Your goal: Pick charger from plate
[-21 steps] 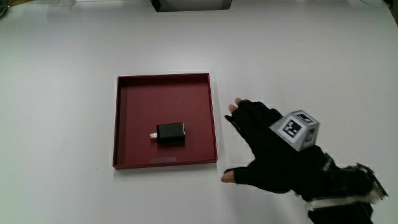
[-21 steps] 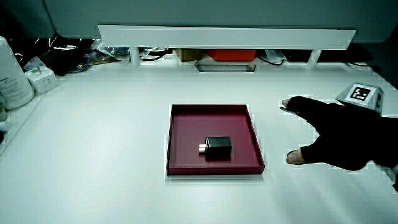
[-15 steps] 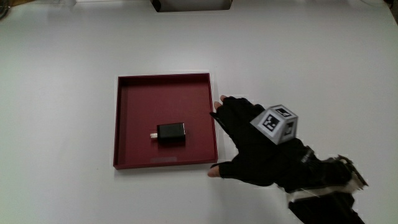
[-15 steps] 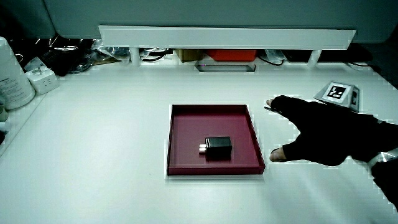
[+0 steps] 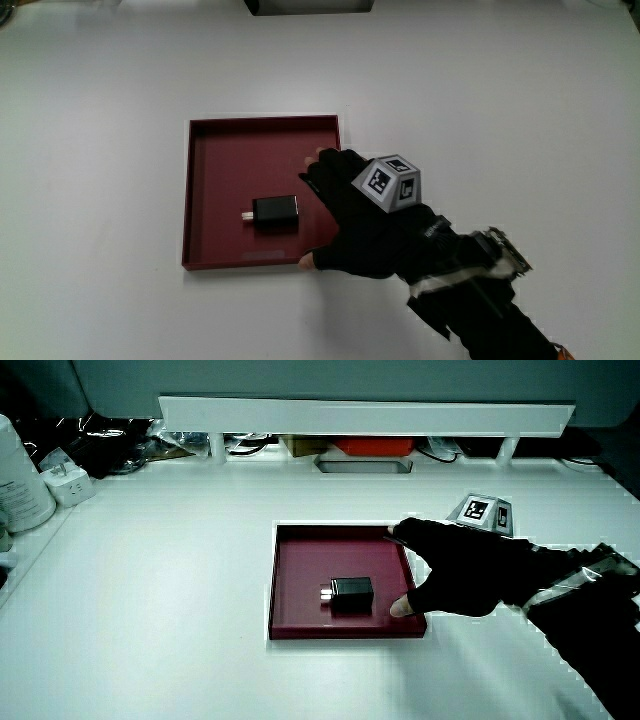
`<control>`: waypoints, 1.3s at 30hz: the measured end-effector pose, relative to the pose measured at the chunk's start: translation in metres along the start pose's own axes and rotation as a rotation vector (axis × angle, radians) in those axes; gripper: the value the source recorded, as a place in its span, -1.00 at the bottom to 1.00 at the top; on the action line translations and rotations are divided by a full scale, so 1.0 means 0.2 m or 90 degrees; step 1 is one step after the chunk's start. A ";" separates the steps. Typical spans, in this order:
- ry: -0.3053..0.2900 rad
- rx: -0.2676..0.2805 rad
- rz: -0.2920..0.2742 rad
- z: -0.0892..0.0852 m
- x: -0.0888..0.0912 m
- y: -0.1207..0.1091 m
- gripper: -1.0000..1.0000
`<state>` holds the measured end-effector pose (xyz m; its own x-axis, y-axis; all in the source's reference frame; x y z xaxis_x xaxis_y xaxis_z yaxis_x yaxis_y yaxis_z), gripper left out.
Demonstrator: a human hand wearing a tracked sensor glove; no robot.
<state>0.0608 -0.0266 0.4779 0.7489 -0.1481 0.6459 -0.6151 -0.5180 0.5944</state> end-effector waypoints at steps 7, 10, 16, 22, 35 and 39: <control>0.025 -0.031 -0.010 -0.06 0.02 0.12 0.00; 0.035 -0.037 -0.015 -0.08 0.02 0.15 0.00; 0.035 -0.048 -0.028 -0.14 0.04 0.23 0.00; 0.052 -0.055 -0.044 -0.19 0.09 0.29 0.00; 0.071 -0.050 -0.039 -0.20 0.10 0.31 0.30; 0.054 -0.029 -0.039 -0.20 0.09 0.31 0.41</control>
<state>0.0257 -0.0274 0.5457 0.7631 -0.0441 0.6448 -0.5805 -0.4855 0.6538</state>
